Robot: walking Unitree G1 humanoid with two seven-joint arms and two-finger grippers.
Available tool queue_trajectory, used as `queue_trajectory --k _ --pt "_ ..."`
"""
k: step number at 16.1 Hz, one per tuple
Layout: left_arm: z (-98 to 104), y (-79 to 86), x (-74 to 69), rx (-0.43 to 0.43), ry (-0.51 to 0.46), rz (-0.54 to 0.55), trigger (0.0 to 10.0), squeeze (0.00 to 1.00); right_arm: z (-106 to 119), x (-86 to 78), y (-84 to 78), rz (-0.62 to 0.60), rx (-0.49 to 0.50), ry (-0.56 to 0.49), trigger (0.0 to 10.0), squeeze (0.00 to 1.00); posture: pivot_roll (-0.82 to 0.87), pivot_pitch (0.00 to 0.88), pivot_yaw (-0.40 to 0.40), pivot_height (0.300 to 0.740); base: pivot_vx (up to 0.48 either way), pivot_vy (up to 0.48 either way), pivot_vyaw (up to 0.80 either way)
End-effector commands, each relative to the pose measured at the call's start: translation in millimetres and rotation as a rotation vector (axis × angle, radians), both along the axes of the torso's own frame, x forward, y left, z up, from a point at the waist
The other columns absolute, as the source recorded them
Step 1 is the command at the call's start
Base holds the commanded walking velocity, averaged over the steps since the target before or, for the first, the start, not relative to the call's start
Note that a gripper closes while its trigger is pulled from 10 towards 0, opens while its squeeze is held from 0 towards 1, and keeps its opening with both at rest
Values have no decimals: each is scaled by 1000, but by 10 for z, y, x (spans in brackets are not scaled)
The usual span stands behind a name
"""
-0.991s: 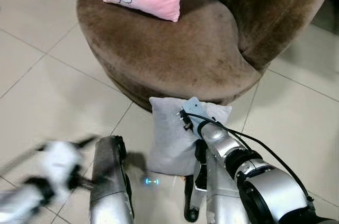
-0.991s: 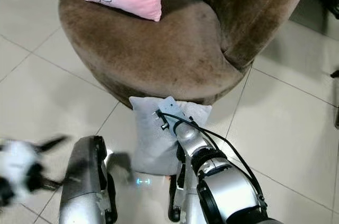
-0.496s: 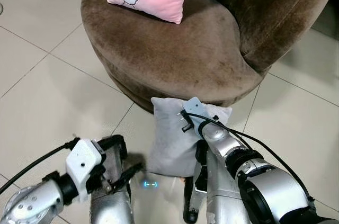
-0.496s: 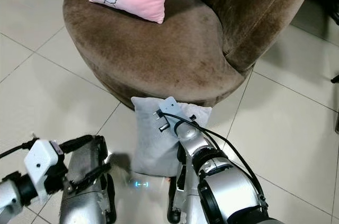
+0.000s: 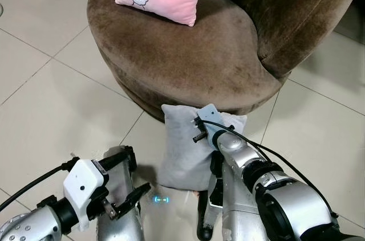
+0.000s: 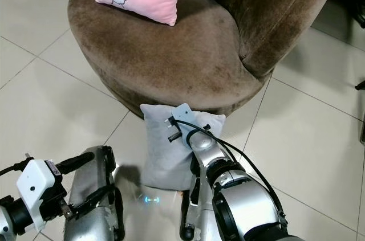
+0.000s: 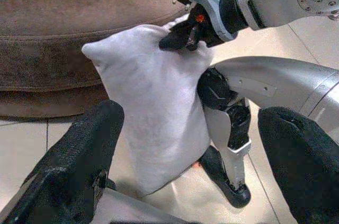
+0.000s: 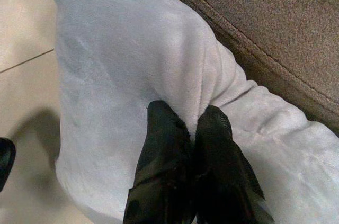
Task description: Move the pillow to the sofa from floor
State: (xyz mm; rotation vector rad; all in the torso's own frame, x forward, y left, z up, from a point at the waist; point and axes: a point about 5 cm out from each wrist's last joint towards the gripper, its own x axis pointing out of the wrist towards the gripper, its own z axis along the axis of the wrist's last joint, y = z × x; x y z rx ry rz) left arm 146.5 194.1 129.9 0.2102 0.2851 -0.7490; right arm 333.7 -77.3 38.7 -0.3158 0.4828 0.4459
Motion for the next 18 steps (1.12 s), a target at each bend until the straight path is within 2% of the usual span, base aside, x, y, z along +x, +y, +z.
queue_trajectory --k 1,4,7,10,12,15,18 --pt "2 -1 -43 -3 9 7 10000 259 -79 -67 0 2 26 29 0 0 295 240 -117 535 0 0 0" --pt "3 -43 -54 -16 7 11 10000 263 -45 -42 -48 -22 104 20 0 0 294 235 -120 535 0 0 0" --pt "-11 -82 -77 -37 5 17 10000 255 10 -20 -217 -16 209 -37 0 0 274 216 -127 535 0 0 0" --pt "-37 -86 -76 -46 6 25 10000 259 31 -48 -331 34 261 -75 0 0 253 203 -129 535 0 0 0" --pt "-62 -94 -70 -45 6 26 10000 259 -2 -97 -322 76 232 -93 0 0 247 205 -132 535 0 0 0" --pt "-37 -161 -69 -62 -9 32 10000 263 52 -125 -286 89 320 -145 0 0 254 204 -138 535 0 0 0" --pt "-87 -168 -139 -63 6 64 10000 263 -48 -281 -288 113 296 -168 0 0 242 189 -136 535 0 0 0"
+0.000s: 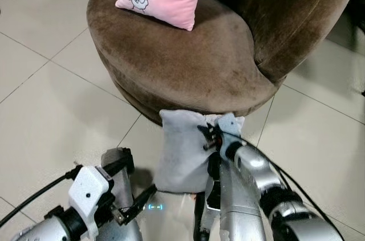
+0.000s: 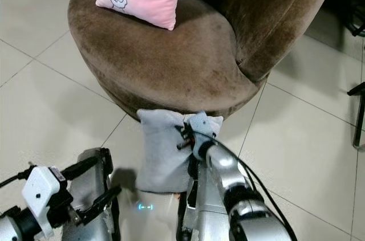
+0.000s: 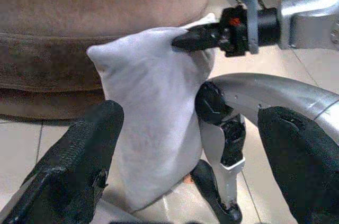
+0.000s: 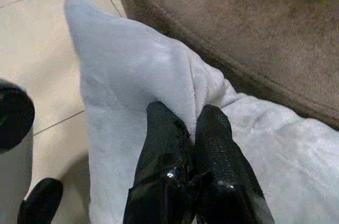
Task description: Move the pillow to the sofa from floor
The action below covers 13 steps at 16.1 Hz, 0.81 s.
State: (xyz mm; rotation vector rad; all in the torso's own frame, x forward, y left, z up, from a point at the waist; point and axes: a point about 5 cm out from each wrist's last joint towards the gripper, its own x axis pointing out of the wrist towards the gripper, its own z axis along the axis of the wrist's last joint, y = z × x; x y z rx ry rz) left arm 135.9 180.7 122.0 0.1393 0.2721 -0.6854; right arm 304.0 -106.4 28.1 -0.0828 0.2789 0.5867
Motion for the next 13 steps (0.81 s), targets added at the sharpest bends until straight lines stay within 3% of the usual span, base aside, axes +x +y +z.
queue_trajectory --k 1,4,8,13 --pt "-28 -35 -23 5 2 -4 10000 263 7 -4 7 -15 -24 -27 10000 0 242 194 -135 535 0 0 0" --pt "-24 -52 17 9 -10 -5 10000 263 -11 -22 46 -14 -68 -31 10000 0 243 194 -136 540 0 0 0" --pt "22 -88 2 4 -25 -6 10000 259 76 -51 59 -56 19 -97 10000 0 242 187 -129 579 0 0 0" --pt "45 -153 -82 -24 -25 24 10000 263 357 -262 -21 -26 117 -226 10000 0 230 164 -121 628 0 0 0"
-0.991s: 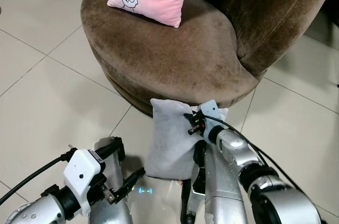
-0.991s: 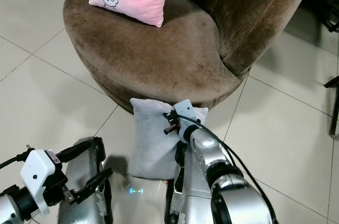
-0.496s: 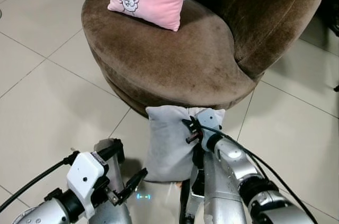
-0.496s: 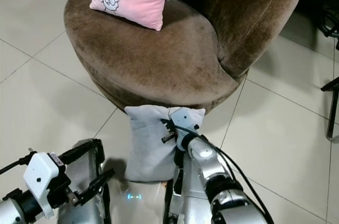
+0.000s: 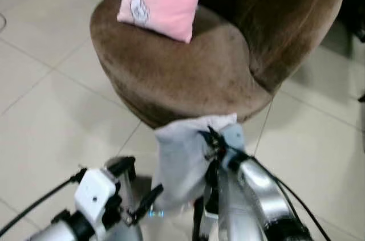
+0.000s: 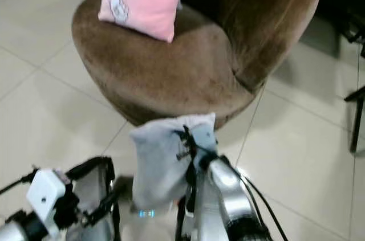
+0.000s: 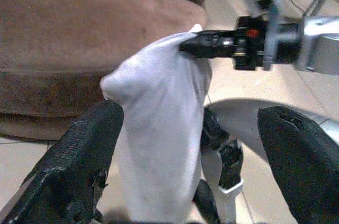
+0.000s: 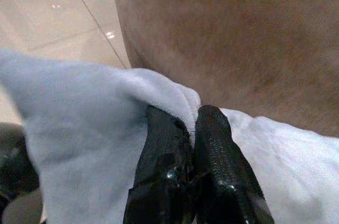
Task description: Move the pillow to the sofa from floor
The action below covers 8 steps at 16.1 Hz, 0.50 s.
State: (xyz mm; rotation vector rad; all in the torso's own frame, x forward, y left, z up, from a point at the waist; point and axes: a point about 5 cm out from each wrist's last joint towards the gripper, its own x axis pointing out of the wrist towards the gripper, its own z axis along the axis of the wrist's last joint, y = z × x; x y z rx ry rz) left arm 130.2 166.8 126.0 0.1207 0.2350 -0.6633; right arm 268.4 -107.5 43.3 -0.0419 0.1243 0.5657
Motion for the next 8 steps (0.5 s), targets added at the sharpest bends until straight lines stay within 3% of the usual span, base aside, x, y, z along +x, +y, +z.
queue_trajectory --k 1,4,6,8 --pt "2 -17 -45 -2 8 8 10000 263 282 53 -36 -6 47 -115 10000 0 224 159 -122 638 0 0 0" --pt "-22 -42 -68 -5 5 41 10000 263 607 -73 -192 -56 89 -188 10000 0 193 119 -115 668 0 0 0" --pt "16 -16 -7 -14 -39 101 10000 263 894 -107 -310 -137 144 -223 10000 0 167 65 -104 688 0 0 0" --pt "84 -22 50 -27 -80 106 10000 255 1039 -96 -363 -207 174 -238 10000 0 154 11 -95 703 0 0 0"
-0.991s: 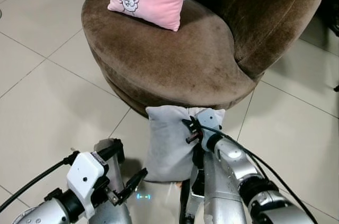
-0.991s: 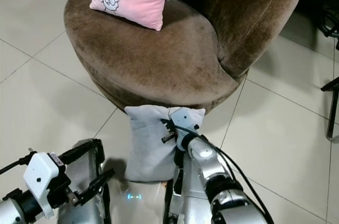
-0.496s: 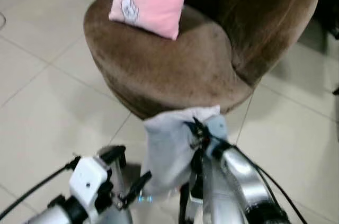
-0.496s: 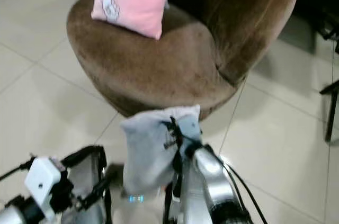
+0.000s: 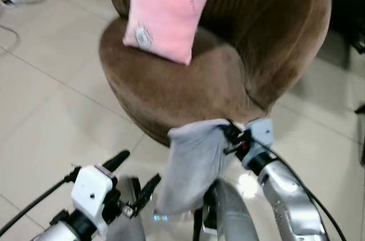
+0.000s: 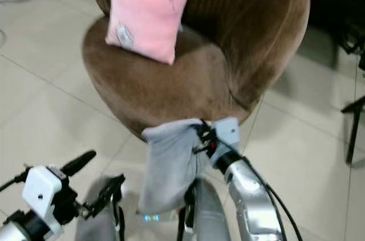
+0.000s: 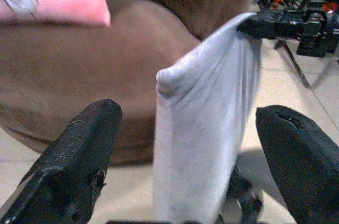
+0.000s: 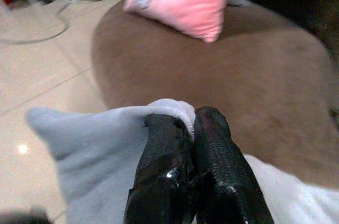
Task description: Move the pillow to the sofa from floor
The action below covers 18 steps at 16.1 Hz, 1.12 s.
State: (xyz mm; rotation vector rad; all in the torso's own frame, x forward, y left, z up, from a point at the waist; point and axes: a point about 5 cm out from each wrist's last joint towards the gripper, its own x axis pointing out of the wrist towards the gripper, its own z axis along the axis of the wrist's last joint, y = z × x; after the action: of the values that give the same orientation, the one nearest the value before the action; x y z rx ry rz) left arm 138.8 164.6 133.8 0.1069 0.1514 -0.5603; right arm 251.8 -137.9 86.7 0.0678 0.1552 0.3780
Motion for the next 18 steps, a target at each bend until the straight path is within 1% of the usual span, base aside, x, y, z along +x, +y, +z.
queue_trajectory --k 1,2,4,5,7,8,9,10,11,12,13,14,15,16,17,18 --pt "41 5 37 -12 -27 10 10000 259 675 109 -90 -78 76 -308 10000 0 150 0 -93 712 0 0 0" --pt "95 17 78 -18 -53 15 10000 255 755 116 -120 -128 95 -320 10000 0 148 0 -92 722 0 0 0" --pt "109 58 281 -29 -104 74 10000 251 900 164 -126 -177 122 -328 10000 0 132 0 -76 740 0 0 0" --pt "101 66 355 -32 -116 99 10000 251 935 187 -116 -181 127 -330 10000 0 129 0 -76 740 0 0 0" --pt "115 37 571 -6 -156 130 10000 255 959 276 -126 -221 126 -318 10000 0 125 0 -74 740 0 0 0" --pt "146 24 651 9 -172 161 10000 255 972 285 -123 -232 130 -316 10000 0 118 0 -66 740 0 0 0" --pt "154 9 685 0 -178 166 10000 251 964 295 -119 -232 130 -308 10000 0 115 0 -67 740 0 0 0" --pt "140 -24 714 -22 -176 179 10000 247 889 279 -102 -227 104 -275 10000 0 115 0 -66 740 0 0 0" --pt "82 -56 749 -16 -167 187 10000 247 682 276 -50 -196 56 -159 10000 0 103 0 -57 740 0 0 0" --pt "34 -65 833 -9 -170 233 10000 247 499 302 -53 -203 1 -61 10000 0 96 0 -56 740 0 0 0" --pt "-15 -38 913 -7 -143 310 10000 243 400 317 -81 -206 -28 -20 10000 0 90 0 -54 740 0 0 0" --pt "-40 -15 930 4 -132 340 10000 231 382 310 -108 -215 -37 -21 10000 0 88 0 -53 740 0 0 0" --pt "-73 32 939 21 -124 377 10000 145 337 291 -158 -231 -56 -14 10000 0 85 0 -54 740 0 0 0" --pt "-109 90 922 29 -124 404 10000 114 221 249 -217 -240 -86 30 10000 0 80 0 -58 740 0 0 0" --pt "-123 106 919 33 -125 413 10000 94 172 238 -244 -250 -117 47 10000 0 82 0 -60 740 0 0 0" --pt "-145 132 928 46 -140 434 10000 102 72 205 -265 -254 -149 84 10000 0 81 0 -63 740 0 0 0"
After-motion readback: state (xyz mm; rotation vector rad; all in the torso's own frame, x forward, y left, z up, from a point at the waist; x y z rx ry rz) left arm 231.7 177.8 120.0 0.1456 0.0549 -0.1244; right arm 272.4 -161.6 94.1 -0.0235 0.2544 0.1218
